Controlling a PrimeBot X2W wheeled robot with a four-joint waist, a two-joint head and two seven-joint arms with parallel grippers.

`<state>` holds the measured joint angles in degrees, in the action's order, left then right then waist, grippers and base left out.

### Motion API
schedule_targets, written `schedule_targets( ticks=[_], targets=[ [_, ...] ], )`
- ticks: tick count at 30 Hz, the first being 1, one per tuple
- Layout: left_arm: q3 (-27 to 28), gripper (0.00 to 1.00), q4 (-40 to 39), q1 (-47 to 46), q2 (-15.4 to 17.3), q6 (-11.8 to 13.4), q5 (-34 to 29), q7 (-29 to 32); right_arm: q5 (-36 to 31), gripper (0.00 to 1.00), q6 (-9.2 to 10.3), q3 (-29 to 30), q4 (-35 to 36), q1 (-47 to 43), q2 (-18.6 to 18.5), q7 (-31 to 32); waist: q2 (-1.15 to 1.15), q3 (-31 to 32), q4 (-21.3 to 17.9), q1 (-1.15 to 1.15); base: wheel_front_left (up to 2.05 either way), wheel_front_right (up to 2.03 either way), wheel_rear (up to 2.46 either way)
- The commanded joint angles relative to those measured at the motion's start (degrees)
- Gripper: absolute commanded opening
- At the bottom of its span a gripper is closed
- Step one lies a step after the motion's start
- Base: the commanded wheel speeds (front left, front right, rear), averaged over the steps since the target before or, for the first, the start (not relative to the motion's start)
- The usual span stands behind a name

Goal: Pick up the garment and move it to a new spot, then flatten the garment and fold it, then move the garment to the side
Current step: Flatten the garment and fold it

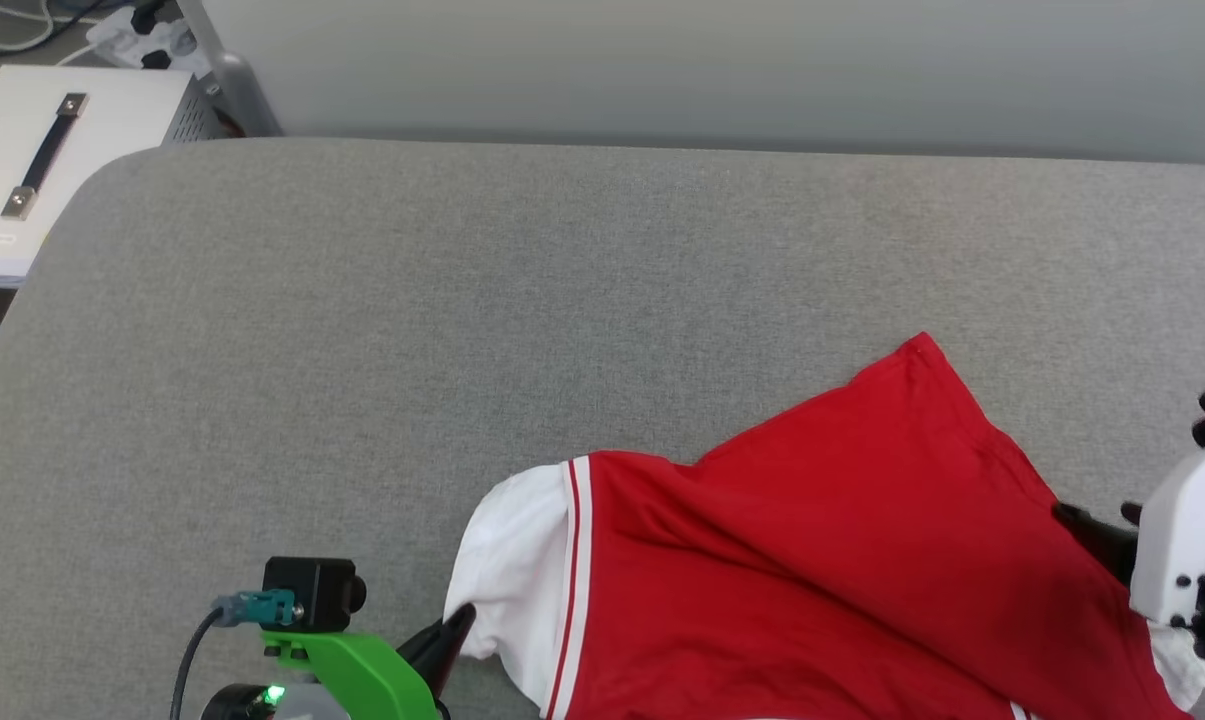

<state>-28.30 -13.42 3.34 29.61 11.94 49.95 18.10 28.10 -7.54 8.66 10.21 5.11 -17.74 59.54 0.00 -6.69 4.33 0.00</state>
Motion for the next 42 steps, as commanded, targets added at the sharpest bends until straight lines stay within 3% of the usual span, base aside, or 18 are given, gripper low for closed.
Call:
schedule_targets(
  ticks=[1, 9, 17, 34, 35, 42],
  targets=[
    [0.06, 0.00, -0.40, -1.21, 0.30, 0.30, -0.48, -0.61, 0.21, 1.00, 0.05, -0.85, 0.32, 2.61, -0.24, 0.97, 0.00, -2.62, 1.72, 0.00, 0.00, 0.00, 0.00],
    [-0.87, 0.00, -1.38, -4.83, -0.65, -0.76, -1.85, -0.91, -2.46, 1.00, 0.05, -4.79, -6.03, 18.09, -1.08, 7.56, 0.00, -9.91, 6.10, 0.00, 0.00, 0.00, 0.00],
    [-1.97, 0.00, -0.21, -7.81, -2.03, -2.07, -2.68, -1.44, -7.62, 1.00, 0.05, -8.44, -17.32, 28.47, -3.23, 8.87, 0.00, -13.65, 9.58, 0.00, 0.00, 0.00, 0.00],
    [-3.05, 0.00, 0.68, -9.64, -3.52, -3.12, -2.41, -1.84, -8.53, 1.00, 0.05, -14.63, -29.04, 27.91, -5.32, 9.32, 0.00, -15.72, 13.51, 0.00, 0.00, 0.00, 0.00],
    [-3.07, 0.00, 0.73, -9.66, -3.53, -3.12, -2.38, -1.82, -8.42, 0.00, 0.05, -14.60, -29.58, 27.65, -5.15, 9.15, 0.00, -15.64, 13.57, 0.00, 0.00, 0.00, 0.00],
    [-2.77, 0.00, 1.17, -9.33, -3.23, -2.76, -2.26, -2.02, -7.21, 0.00, 0.05, -14.76, -30.74, 27.83, -4.75, 5.76, 0.00, -14.08, 12.97, 0.00, 0.00, 0.00, 0.00]
  ],
)
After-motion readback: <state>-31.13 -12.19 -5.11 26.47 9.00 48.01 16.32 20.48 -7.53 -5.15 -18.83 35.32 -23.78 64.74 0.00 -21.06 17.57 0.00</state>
